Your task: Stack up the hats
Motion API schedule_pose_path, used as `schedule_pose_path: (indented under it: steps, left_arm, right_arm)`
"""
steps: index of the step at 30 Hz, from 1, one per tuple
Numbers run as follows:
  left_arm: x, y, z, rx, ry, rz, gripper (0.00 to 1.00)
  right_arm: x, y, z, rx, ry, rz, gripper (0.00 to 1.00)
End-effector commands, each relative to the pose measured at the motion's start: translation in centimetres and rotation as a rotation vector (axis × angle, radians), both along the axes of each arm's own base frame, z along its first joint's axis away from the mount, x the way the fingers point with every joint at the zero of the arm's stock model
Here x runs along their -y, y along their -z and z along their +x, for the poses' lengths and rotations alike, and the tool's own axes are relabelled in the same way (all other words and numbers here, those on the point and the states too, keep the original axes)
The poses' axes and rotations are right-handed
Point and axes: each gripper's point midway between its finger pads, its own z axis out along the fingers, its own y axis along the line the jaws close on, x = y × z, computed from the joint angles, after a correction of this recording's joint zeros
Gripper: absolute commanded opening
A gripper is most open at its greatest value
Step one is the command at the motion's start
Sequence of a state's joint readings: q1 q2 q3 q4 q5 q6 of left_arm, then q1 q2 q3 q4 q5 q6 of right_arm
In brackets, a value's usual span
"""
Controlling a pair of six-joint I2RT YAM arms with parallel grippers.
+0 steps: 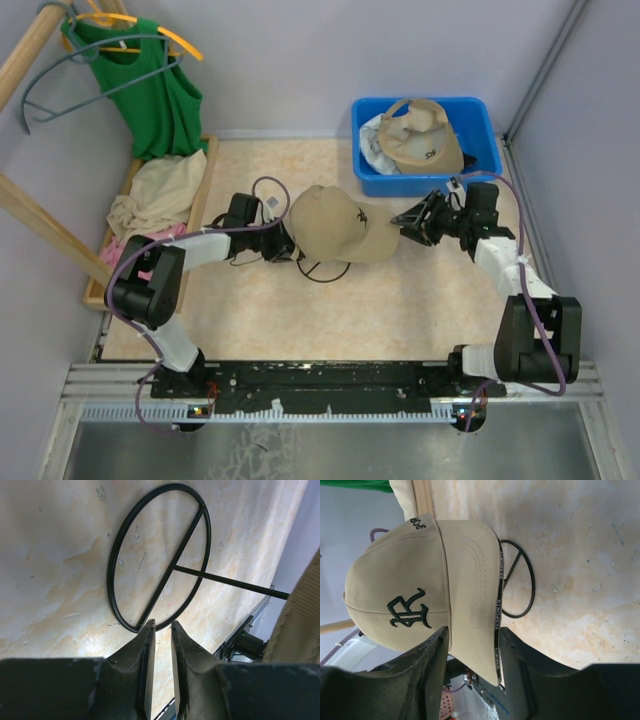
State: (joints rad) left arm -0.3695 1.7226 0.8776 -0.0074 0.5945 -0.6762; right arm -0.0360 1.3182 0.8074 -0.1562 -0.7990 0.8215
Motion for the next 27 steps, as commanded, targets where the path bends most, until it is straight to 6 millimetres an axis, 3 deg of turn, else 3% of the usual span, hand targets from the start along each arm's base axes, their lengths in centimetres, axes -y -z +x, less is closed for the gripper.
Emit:
schedule_pose_path:
  steps: [1,3,18,22,27]
  left_arm:
    - [0.0,-0.4,0.6,0.027,0.003,0.005,0.25]
    - [-0.1,-0.7,0.6,0.028,-0.002,0.001,0.25]
    - [-3.6,-3.5,0.4,0.054,-0.085,-0.003,0.27]
    - [-4.2,-4.9,0.9,0.076,-0.102,-0.010,0.28]
    - [-5.8,-8.4,2.3,0.161,-0.134,0.011,0.40]
  right_arm:
    - [0.5,-2.1,2.2,0.107,0.009,-0.032,0.48]
    - [0.6,-2.1,2.4,0.107,0.010,-0.042,0.52]
    - [2.0,-2.4,4.7,0.127,0.022,-0.172,0.56]
    - [3.4,-4.9,6.7,0.195,0.065,-0.248,0.57]
    - [6.5,-9.0,11.7,0.287,0.179,-0.373,0.67]
